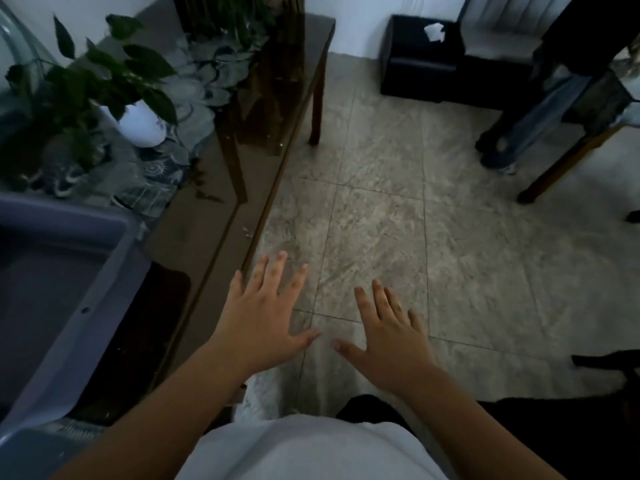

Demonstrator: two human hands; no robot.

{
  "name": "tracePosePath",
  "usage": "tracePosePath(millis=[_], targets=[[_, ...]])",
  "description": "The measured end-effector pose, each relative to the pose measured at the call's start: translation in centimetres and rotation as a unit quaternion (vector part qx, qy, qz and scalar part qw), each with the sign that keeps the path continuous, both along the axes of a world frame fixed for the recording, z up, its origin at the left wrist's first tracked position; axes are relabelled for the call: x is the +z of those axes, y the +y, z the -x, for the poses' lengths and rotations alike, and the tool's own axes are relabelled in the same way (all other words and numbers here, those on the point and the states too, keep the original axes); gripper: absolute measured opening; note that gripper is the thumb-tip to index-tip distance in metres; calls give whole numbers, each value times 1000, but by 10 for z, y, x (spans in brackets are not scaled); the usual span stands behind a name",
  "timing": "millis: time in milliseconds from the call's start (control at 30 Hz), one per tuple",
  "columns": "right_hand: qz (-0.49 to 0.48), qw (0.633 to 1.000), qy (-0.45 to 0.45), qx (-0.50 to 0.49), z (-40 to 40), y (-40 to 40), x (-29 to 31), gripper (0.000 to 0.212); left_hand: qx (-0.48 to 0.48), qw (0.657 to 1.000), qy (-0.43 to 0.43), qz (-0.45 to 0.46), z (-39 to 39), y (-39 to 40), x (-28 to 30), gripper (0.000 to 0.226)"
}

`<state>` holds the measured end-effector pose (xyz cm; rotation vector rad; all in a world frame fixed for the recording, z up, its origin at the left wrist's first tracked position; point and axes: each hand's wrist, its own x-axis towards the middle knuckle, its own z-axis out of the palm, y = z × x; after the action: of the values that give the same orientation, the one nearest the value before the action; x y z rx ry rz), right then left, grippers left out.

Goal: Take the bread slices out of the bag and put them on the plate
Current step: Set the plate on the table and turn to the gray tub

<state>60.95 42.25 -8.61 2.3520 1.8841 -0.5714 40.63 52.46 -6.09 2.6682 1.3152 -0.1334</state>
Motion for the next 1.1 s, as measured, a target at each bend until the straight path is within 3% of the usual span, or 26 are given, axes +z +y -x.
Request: tracePosePath(millis=[200,367,633,833,967,1100], targets=[[5,994,4,113,19,80,-2,97,115,993,-8,25,38,30,-4,99],[11,961,8,276,53,157,2,101,254,967,-3,34,76,39,-6,98],[-16,845,21,534,132,243,20,99,525,851,8,12,103,-4,-2,99],[-26,767,19,641,182,255,23,101,649,761,5,-1,97,-45,3,98],[-38,736,21,676,202,247,23,99,678,735,-2,-1,102,-56,2,98],[-44,730,17,682,221,243,24,99,676,737,-5,-13,118,-50,2,97]])
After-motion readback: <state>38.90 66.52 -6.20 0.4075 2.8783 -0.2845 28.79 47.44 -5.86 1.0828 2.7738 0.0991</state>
